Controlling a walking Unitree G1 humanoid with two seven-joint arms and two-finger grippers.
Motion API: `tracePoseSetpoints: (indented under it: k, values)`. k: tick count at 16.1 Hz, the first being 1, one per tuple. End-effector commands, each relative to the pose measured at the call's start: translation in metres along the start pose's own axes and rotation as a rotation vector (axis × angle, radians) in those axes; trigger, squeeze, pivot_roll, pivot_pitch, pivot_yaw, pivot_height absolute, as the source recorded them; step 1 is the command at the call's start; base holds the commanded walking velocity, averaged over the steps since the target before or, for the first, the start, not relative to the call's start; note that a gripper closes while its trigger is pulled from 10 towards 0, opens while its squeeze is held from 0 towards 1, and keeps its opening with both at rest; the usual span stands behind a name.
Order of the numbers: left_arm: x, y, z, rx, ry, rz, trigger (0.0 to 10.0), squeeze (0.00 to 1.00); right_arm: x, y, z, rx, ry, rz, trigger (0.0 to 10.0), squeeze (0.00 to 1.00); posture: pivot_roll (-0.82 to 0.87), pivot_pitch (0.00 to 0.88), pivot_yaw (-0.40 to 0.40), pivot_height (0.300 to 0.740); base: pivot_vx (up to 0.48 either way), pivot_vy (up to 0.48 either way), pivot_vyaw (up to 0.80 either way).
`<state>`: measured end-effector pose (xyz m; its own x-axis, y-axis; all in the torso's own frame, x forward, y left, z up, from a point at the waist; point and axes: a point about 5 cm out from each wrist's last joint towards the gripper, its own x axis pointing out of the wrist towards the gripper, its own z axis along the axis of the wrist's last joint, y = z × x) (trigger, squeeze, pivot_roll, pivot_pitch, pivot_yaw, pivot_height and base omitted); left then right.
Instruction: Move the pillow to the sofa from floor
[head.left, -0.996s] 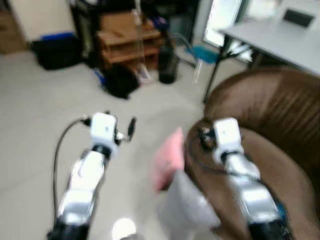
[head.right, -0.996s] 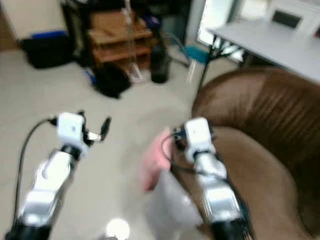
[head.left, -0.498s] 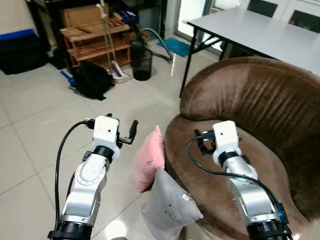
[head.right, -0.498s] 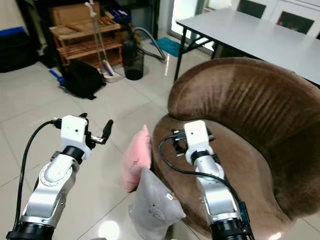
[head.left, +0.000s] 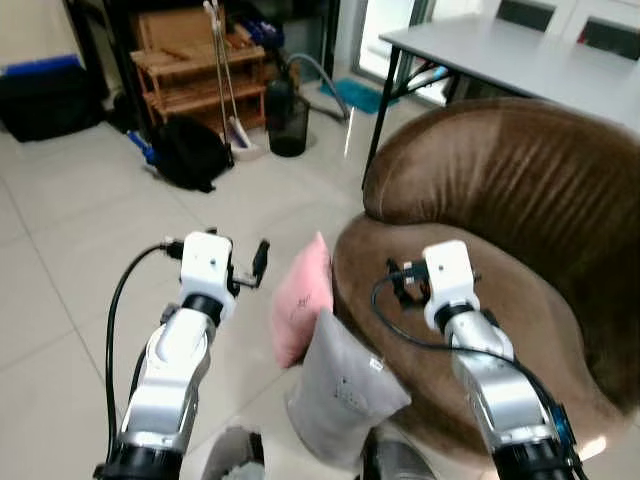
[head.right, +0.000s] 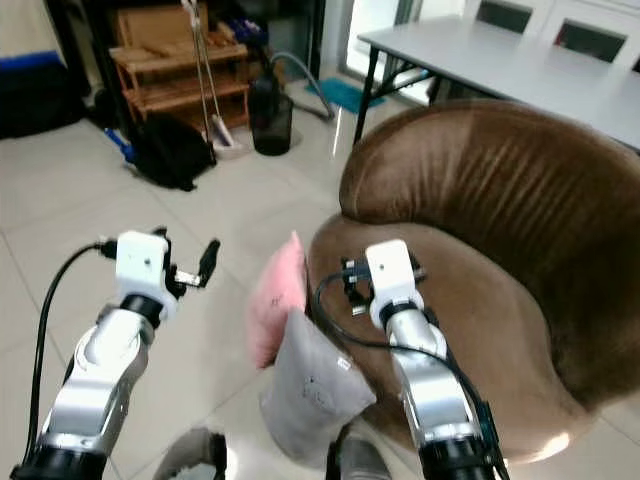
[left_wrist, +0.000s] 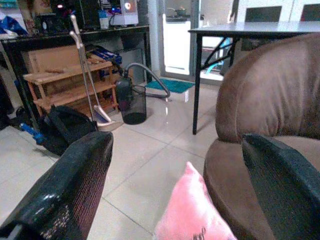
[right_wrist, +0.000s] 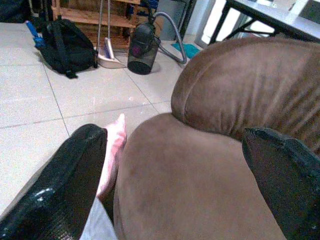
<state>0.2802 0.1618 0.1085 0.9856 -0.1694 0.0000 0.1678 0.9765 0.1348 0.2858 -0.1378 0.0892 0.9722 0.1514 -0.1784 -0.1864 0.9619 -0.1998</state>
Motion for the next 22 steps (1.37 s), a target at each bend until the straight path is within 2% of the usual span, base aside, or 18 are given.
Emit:
tracePoseSetpoints:
  k: [1, 5, 10, 22]
  values:
    - [-0.0003, -0.0031, 0.0016, 0.006, -0.008, -0.011, 10.0, 0.00, -0.0001, -0.0056, -0.0002, -0.005, -0.002, -0.016, 10.0, 0.00, 0.02, 0.012, -0.052, 0.600, 0.000, 0.000, 0.00]
    - [0.0008, -0.0037, 0.0013, 0.009, -0.005, -0.018, 10.0, 0.00, 0.0004, -0.0063, 0.0011, -0.016, -0.011, -0.019, 10.0, 0.00, 0.02, 0.011, -0.055, 0.560, 0.000, 0.000, 0.00]
    - [0.0019, -0.0036, 0.0010, 0.006, -0.008, -0.020, 10.0, 0.00, 0.0016, -0.0070, 0.0016, -0.035, -0.009, -0.016, 10.0, 0.00, 0.02, 0.010, -0.057, 0.560, 0.000, 0.000, 0.00]
    - [0.0026, -0.0053, -0.0012, 0.002, 0.000, -0.030, 10.0, 0.00, 0.0024, -0.0047, -0.0050, -0.058, 0.011, 0.009, 10.0, 0.00, 0.02, 0.000, -0.057, 0.560, 0.274, 0.000, 0.00]
